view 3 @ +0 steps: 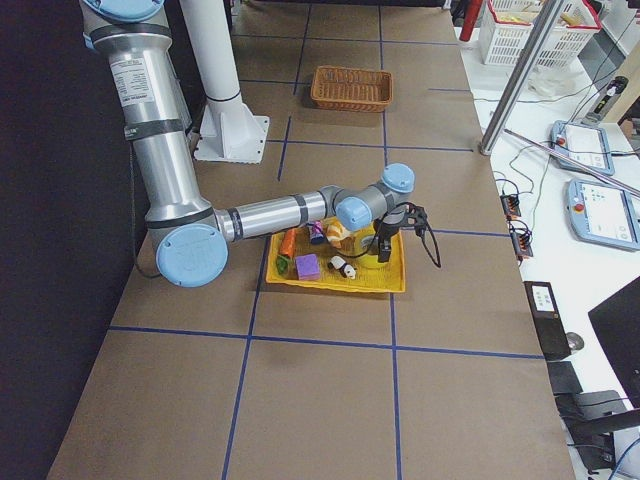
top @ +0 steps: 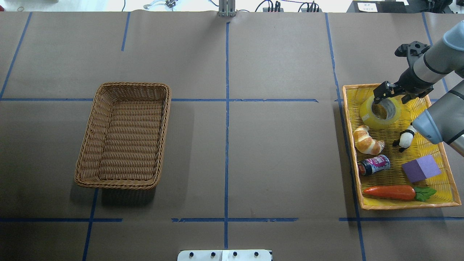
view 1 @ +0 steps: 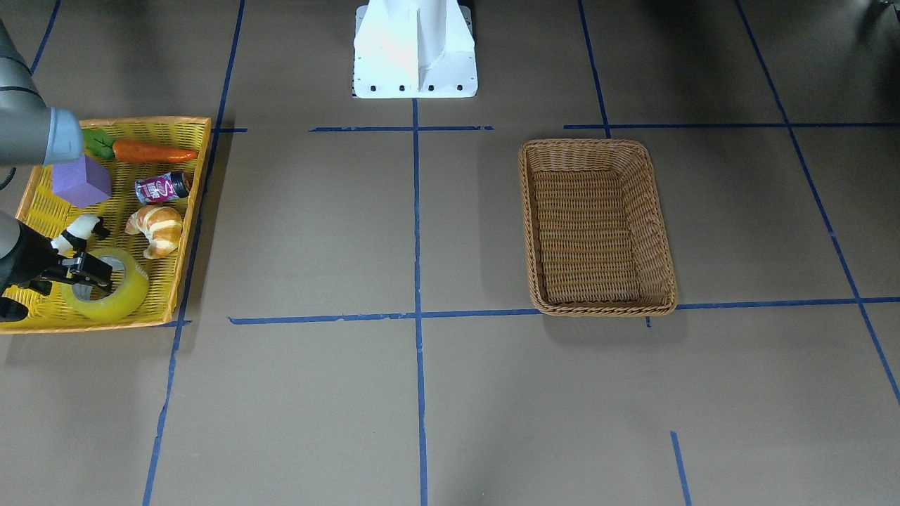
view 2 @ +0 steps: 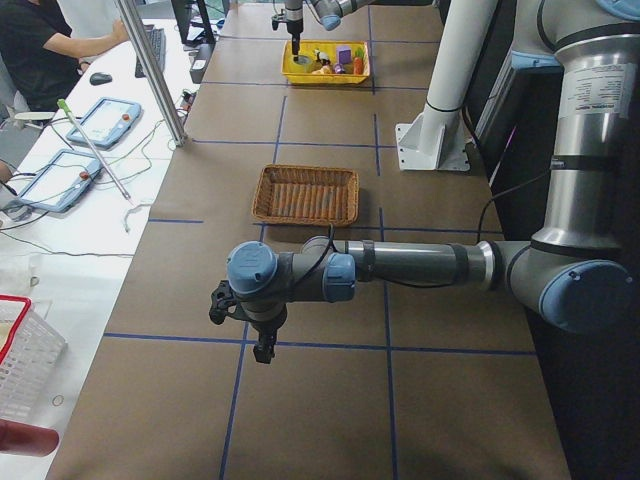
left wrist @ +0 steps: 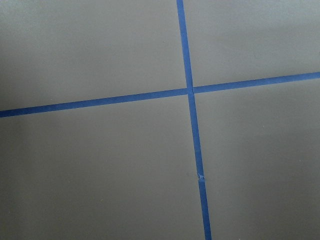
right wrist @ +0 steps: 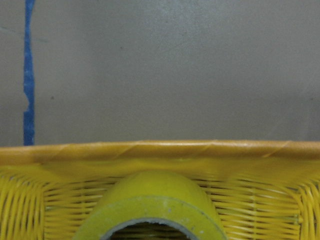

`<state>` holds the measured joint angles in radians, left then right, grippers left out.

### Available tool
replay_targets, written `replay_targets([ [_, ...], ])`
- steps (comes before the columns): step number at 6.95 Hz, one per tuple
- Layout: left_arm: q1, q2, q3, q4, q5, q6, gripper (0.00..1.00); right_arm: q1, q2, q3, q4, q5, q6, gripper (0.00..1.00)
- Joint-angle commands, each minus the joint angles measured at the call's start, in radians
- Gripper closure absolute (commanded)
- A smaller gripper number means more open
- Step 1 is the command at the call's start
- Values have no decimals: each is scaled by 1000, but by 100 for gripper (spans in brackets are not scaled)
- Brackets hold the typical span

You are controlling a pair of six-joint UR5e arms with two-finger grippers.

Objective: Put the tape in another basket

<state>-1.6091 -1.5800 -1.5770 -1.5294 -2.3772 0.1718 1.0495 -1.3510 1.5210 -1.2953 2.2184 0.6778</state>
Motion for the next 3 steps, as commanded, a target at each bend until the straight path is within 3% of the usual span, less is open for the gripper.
replay_targets([
  [1,0,0,-1,0,-1,0,0,-9,-10,-15,-1,0,-3,1],
  [2,0,0,-1,2,-1,0,0,-9,-8,-25,-1,0,-3,10],
  [3,0,0,-1,0,-1,0,0,-8,-8,-24,-1,3,-9,53],
])
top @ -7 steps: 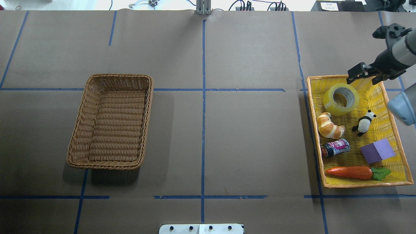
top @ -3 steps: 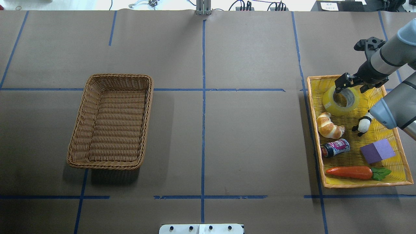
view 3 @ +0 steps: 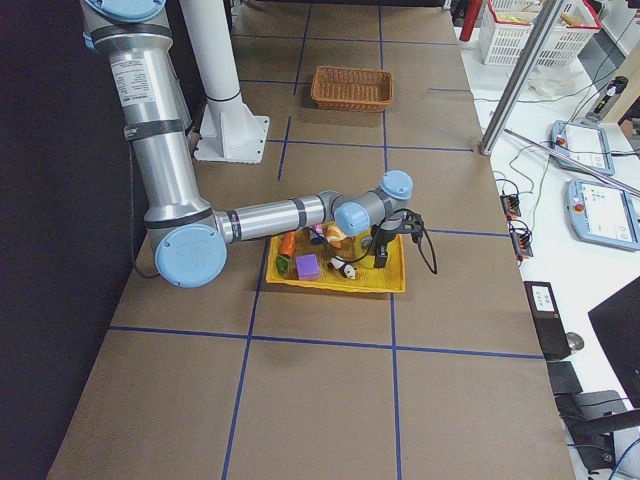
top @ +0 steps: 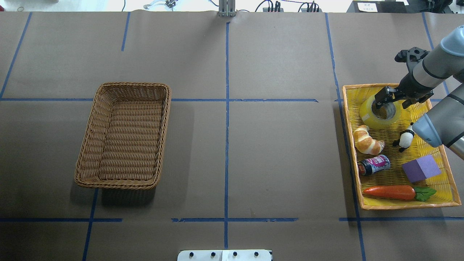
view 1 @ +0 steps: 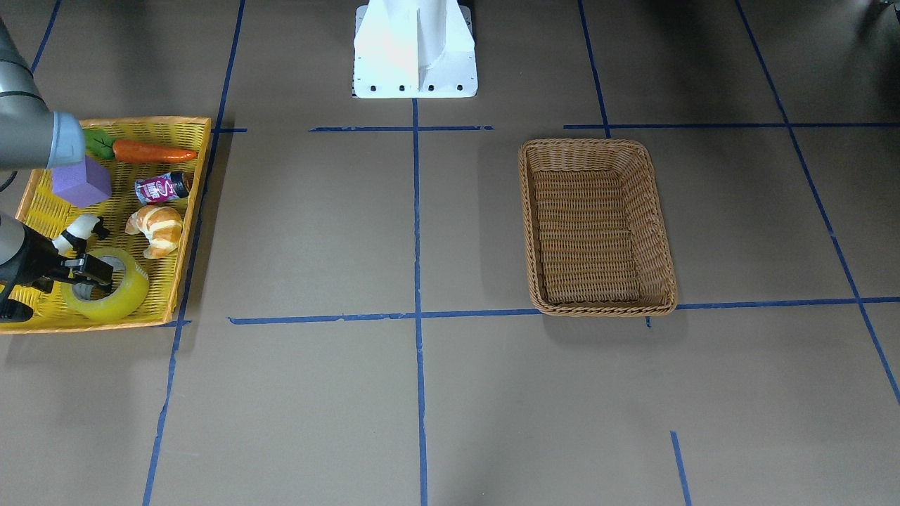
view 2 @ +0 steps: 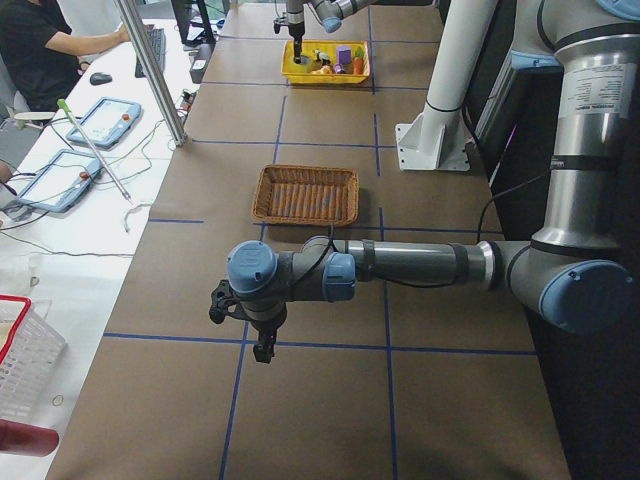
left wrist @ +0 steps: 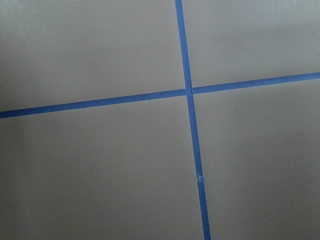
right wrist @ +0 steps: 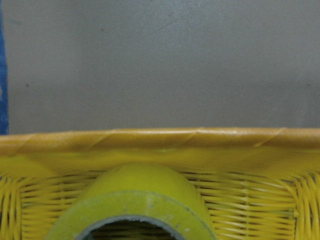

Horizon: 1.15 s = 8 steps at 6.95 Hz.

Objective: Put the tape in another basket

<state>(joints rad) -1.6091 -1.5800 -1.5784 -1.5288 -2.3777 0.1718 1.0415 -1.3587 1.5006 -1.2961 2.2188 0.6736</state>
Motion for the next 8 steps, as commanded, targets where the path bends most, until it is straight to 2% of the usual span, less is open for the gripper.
replay_targets([
  [1,0,0,0,-1,0,0,0,2,0,-3,0,2,-6,85],
  [2,0,0,-2,1,0,0,0,3,0,-2,1,4,-8,98],
  [4,0,0,-15,2,0,-2,0,28,-2,6,1,7,-9,100],
  [7,0,0,-22,2,-3,-3,0,121,-8,131,-2,31,1,100],
  [8,0,0,-34,4,-3,-3,0,130,1,160,-2,63,17,100],
])
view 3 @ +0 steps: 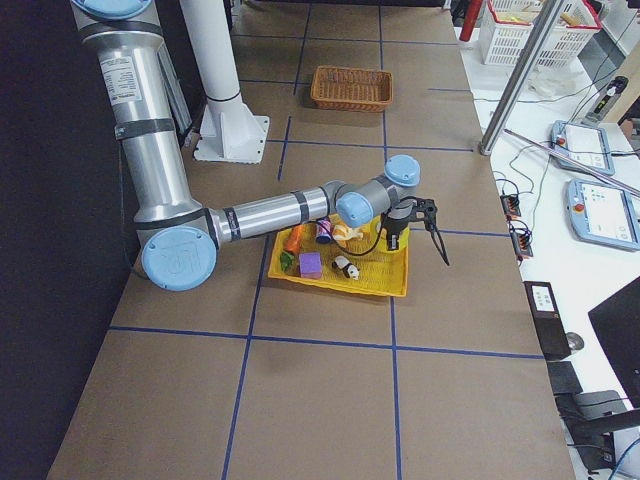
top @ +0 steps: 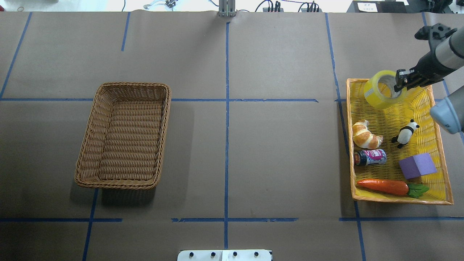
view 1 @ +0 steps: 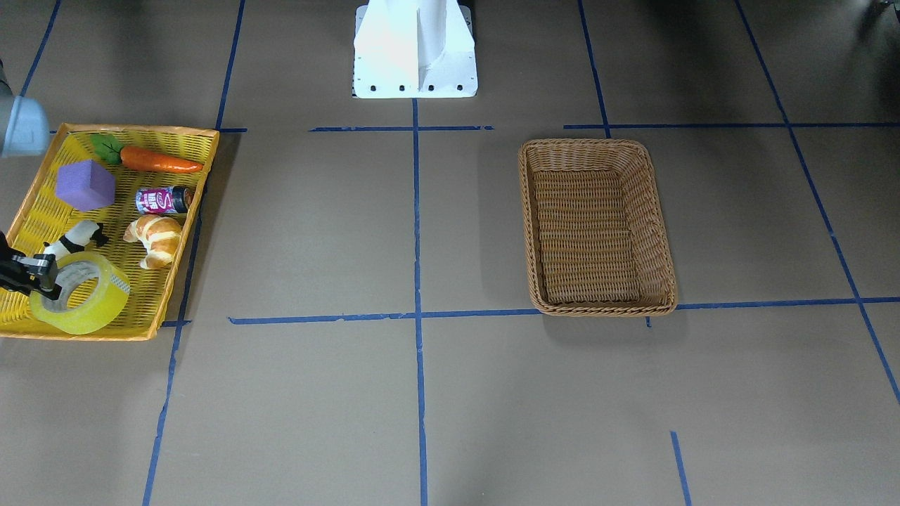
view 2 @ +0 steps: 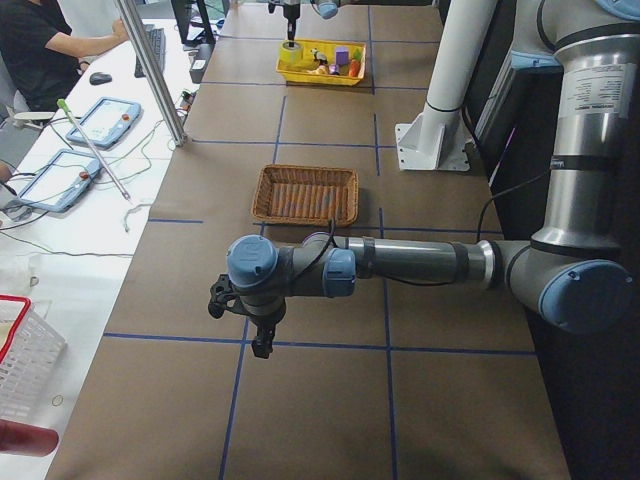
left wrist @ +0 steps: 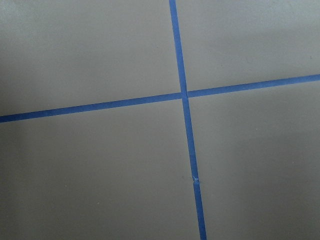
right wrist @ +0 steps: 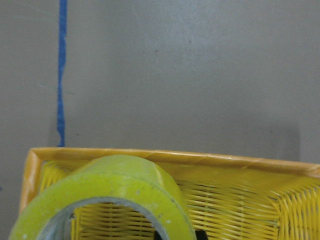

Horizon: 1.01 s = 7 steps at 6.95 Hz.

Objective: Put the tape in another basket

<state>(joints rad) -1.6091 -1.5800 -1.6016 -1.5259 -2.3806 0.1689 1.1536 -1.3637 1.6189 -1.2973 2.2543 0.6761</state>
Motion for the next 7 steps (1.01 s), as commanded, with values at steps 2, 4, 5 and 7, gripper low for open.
replay_targets([
  [2,5,-14,-67,4,1,-57,0,11,72,93,4,51,165,100],
  [4,44,-20,-124,-89,-18,-254,0,-98,123,90,265,33,520,100],
  [5,82,-21,-123,-235,-37,-398,0,-147,124,81,427,-23,689,100],
  [7,216,-23,-121,-553,-35,-771,0,-266,124,85,687,-172,985,100],
])
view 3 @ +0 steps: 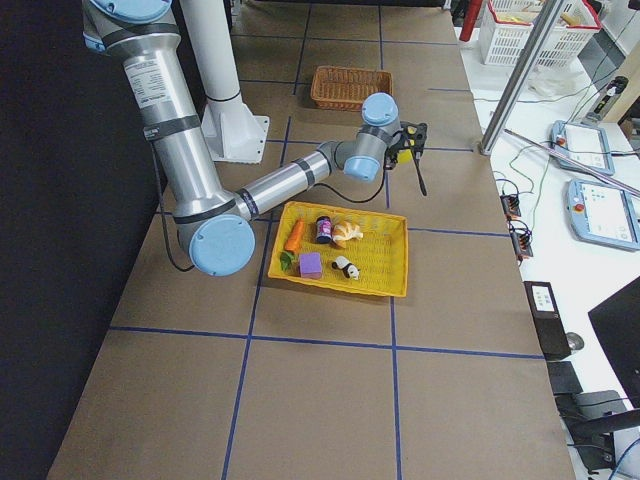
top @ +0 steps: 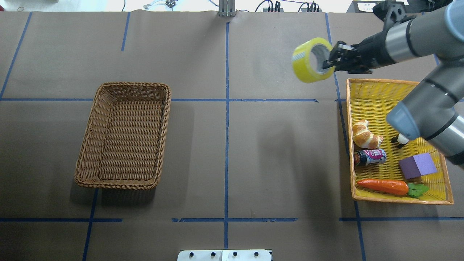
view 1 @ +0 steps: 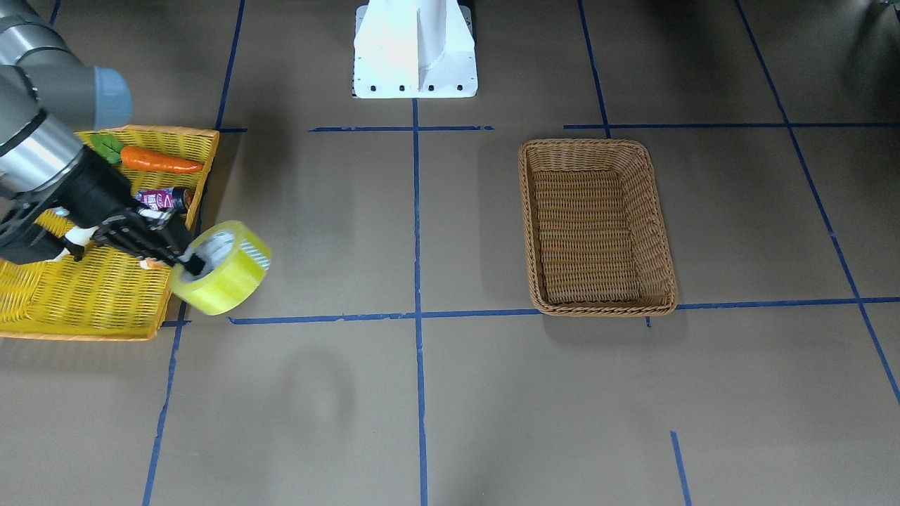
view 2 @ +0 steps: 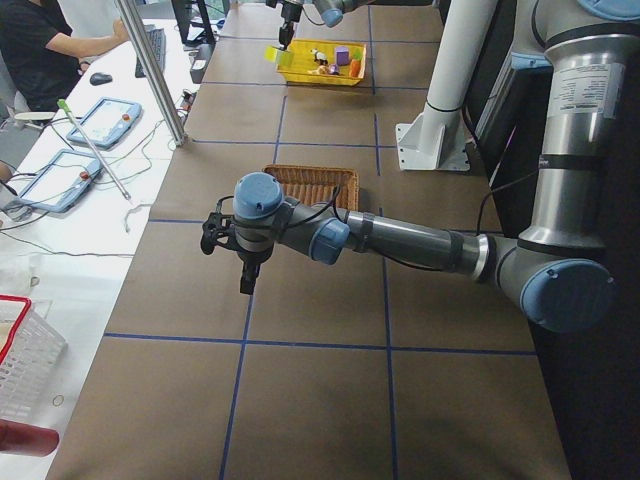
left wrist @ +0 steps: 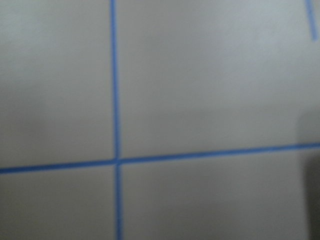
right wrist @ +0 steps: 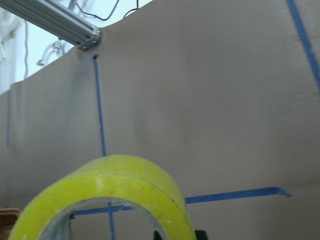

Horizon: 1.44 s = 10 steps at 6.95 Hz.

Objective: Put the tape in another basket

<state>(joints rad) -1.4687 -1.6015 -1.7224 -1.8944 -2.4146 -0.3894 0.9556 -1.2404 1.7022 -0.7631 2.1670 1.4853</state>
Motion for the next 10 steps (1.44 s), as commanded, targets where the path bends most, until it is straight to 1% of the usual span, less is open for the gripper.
replay_targets([
  [1,149,-3,9,-363,3,-384,0,-118,1,8,245,-174,275,100],
  [2,194,-41,6,-497,5,-619,0,-147,1,7,314,-202,343,100],
  [3,244,-104,-2,-614,6,-901,0,-156,1,19,359,-202,416,100],
  [4,304,-159,0,-726,15,-1144,0,-176,1,27,396,-202,464,100],
  [5,368,-194,-6,-844,84,-1354,0,-190,1,46,427,-202,502,100],
  [6,458,-218,-6,-980,177,-1540,0,-218,1,59,486,-202,548,100],
  [7,509,-259,-12,-1047,246,-1706,0,-242,1,79,534,-200,587,100],
  [8,559,-297,-32,-1089,300,-1856,0,-283,1,106,539,-200,587,100],
  [9,632,-326,-48,-1095,343,-1926,0,-313,7,120,539,-199,587,100],
  [10,692,-339,-69,-1100,392,-1930,0,-337,31,122,541,-194,589,100],
])
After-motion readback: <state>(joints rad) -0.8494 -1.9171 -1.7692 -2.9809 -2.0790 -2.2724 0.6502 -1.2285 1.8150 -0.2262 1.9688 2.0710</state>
